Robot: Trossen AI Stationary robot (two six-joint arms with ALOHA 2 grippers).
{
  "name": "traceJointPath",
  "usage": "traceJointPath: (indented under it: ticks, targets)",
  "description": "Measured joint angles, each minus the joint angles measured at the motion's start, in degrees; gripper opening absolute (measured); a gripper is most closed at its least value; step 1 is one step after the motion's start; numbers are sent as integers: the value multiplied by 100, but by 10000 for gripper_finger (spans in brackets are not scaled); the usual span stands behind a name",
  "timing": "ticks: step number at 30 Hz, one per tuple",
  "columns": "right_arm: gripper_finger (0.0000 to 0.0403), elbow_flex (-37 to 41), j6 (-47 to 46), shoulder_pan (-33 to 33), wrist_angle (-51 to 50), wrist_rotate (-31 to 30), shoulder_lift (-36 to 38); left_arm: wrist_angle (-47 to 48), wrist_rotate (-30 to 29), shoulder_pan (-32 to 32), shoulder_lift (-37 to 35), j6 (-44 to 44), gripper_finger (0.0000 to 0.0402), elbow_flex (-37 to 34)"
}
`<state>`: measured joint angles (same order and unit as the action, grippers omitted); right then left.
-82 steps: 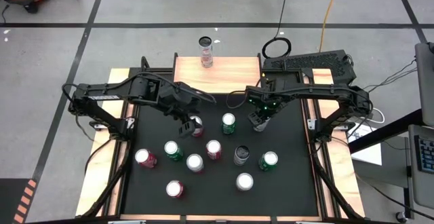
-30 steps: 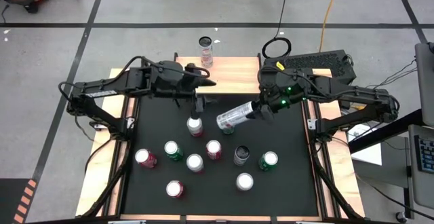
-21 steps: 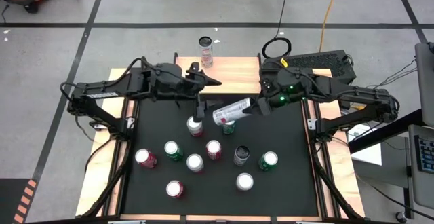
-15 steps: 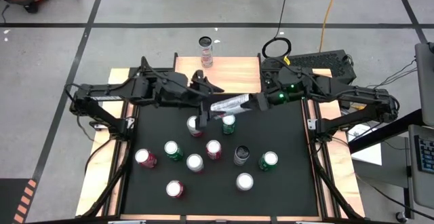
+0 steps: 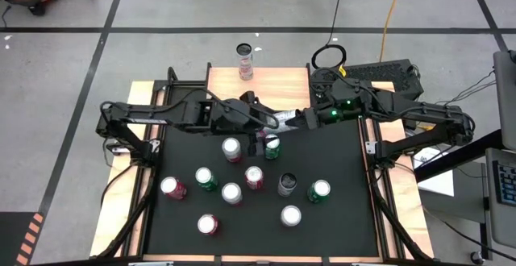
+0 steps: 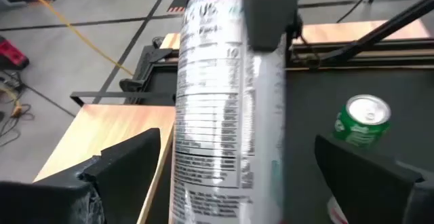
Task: Place canned beverage on shelf
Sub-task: Put the top white pink soda can aligned with the other white pink soda can on the shelf
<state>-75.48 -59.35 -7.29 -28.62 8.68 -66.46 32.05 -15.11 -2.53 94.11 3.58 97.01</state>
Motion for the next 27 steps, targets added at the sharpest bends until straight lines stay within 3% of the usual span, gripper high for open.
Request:
traceJointPath:
  ticks: [11, 23, 27]
  targets:
    - [237, 0, -20, 2, 15, -140, 0, -7, 23, 69, 279, 292, 383, 0]
    - [239, 0, -133, 0, 10, -139, 0, -2, -142, 156, 279, 319, 251, 0]
    - [255, 0, -79, -2, 2, -135, 8, -3, 63, 157, 278, 304, 239, 59]
